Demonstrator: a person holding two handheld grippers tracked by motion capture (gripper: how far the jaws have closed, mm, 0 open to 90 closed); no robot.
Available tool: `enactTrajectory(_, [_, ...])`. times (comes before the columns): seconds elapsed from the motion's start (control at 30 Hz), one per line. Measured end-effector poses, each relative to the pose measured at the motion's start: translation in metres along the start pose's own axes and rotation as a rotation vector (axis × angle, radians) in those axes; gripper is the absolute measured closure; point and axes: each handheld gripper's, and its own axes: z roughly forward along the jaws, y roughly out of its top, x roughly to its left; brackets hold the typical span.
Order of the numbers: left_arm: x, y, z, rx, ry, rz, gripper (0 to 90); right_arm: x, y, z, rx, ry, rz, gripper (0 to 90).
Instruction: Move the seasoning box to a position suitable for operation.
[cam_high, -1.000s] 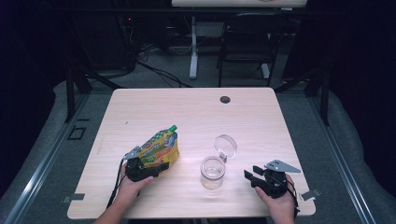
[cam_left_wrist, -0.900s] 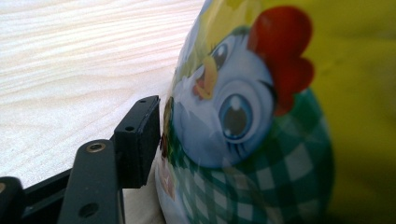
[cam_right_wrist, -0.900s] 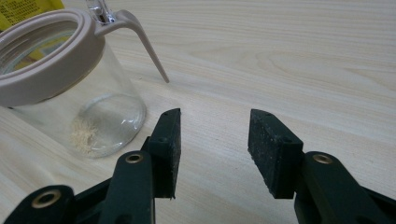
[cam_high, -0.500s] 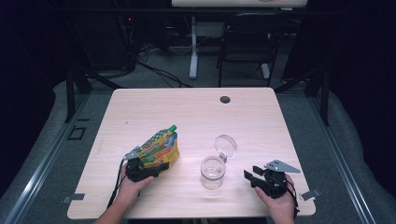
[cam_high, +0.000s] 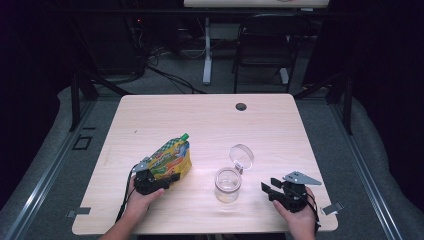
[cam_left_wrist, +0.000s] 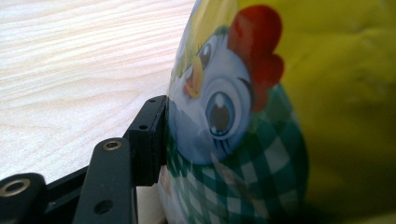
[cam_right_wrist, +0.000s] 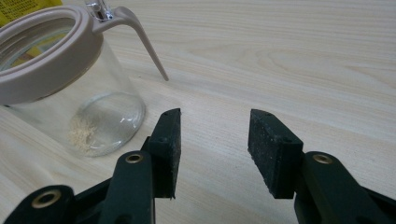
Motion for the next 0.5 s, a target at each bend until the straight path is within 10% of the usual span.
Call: enactTrajectory(0.5, [-0.008,0.014,-0.016,-0.013,0.049,0.062,47.7,0.002,0.000,-0.001,-0.018,-0.002,-0.012,54.4])
